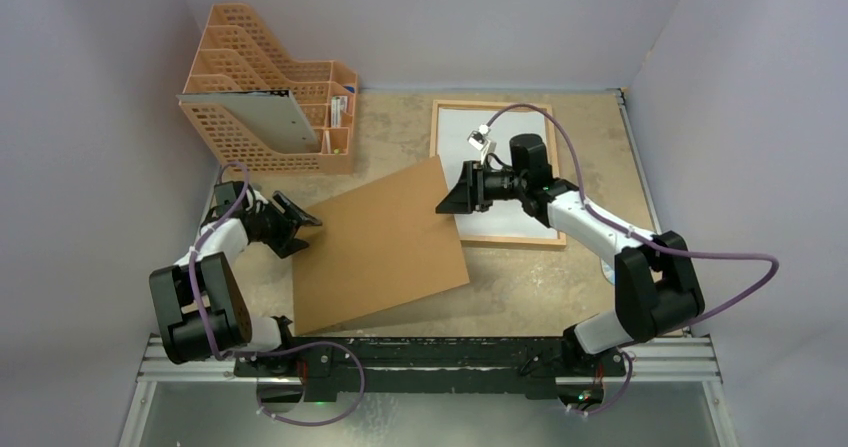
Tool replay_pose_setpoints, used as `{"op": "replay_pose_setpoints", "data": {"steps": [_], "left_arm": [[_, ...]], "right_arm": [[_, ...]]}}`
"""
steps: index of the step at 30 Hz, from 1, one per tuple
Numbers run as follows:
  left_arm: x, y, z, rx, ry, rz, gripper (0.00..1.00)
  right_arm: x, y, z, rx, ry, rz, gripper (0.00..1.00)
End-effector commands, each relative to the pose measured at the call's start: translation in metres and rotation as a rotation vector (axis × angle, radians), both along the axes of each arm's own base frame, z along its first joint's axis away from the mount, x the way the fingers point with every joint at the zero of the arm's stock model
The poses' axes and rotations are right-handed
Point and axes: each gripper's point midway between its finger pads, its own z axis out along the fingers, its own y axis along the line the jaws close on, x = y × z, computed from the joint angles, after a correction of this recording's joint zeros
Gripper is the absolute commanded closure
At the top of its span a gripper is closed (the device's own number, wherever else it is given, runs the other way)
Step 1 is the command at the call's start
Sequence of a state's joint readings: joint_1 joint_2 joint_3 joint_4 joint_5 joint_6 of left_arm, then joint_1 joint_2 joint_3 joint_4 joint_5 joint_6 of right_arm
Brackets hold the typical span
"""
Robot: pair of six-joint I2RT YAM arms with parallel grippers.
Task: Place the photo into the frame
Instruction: Pick up the photo frame item at the center of the board.
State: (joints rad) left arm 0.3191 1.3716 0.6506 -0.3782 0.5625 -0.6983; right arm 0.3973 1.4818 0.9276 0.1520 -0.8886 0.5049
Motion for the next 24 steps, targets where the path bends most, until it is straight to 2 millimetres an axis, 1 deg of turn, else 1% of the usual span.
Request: {"op": "replay_pose_setpoints", "data": {"steps": [1,4,8,10,13,14,15,19,23,24], "left_arm": [[0.009,-0.006,0.019,-0.037,-0.074,-0.014,0.35],[0.007,-0.007,0.019,-0.037,-0.076,-0.013,0.35],[0.004,-0.01,0.015,-0.052,-0.072,-0.016,0.36],[0.003,-0.011,0.014,-0.058,-0.073,-0.019,0.36],[0.002,-0.012,0.018,-0.059,-0.087,-0.033,0.36],[0.004,-0.012,0.022,-0.055,-0.103,-0.04,0.36],[0.005,-0.012,0.026,-0.05,-0.116,-0.047,0.35],[0.01,-0.013,0.055,-0.015,-0.214,-0.111,0.35],[0.016,-0.016,0.092,0.099,-0.349,-0.193,0.34],[0.019,-0.02,0.104,0.134,-0.391,-0.213,0.34]], "right_arm": [[-0.019,0.005,0.014,0.011,0.047,0.053,0.49],[-0.017,0.004,0.016,0.007,0.056,0.025,0.58],[-0.019,0.009,0.02,0.03,0.071,0.013,0.64],[-0.019,0.011,0.021,0.037,0.074,0.006,0.73],[-0.014,0.013,0.024,0.05,0.064,-0.022,0.93],[-0.011,0.012,0.023,0.043,0.062,-0.039,0.98],[-0.007,0.012,0.023,0.033,0.059,-0.061,1.0],[0.003,0.011,0.019,0.009,0.071,-0.098,1.0],[0.022,0.01,0.019,-0.001,0.092,-0.15,1.0],[0.026,0.008,0.018,0.003,0.117,-0.166,1.0]]}}
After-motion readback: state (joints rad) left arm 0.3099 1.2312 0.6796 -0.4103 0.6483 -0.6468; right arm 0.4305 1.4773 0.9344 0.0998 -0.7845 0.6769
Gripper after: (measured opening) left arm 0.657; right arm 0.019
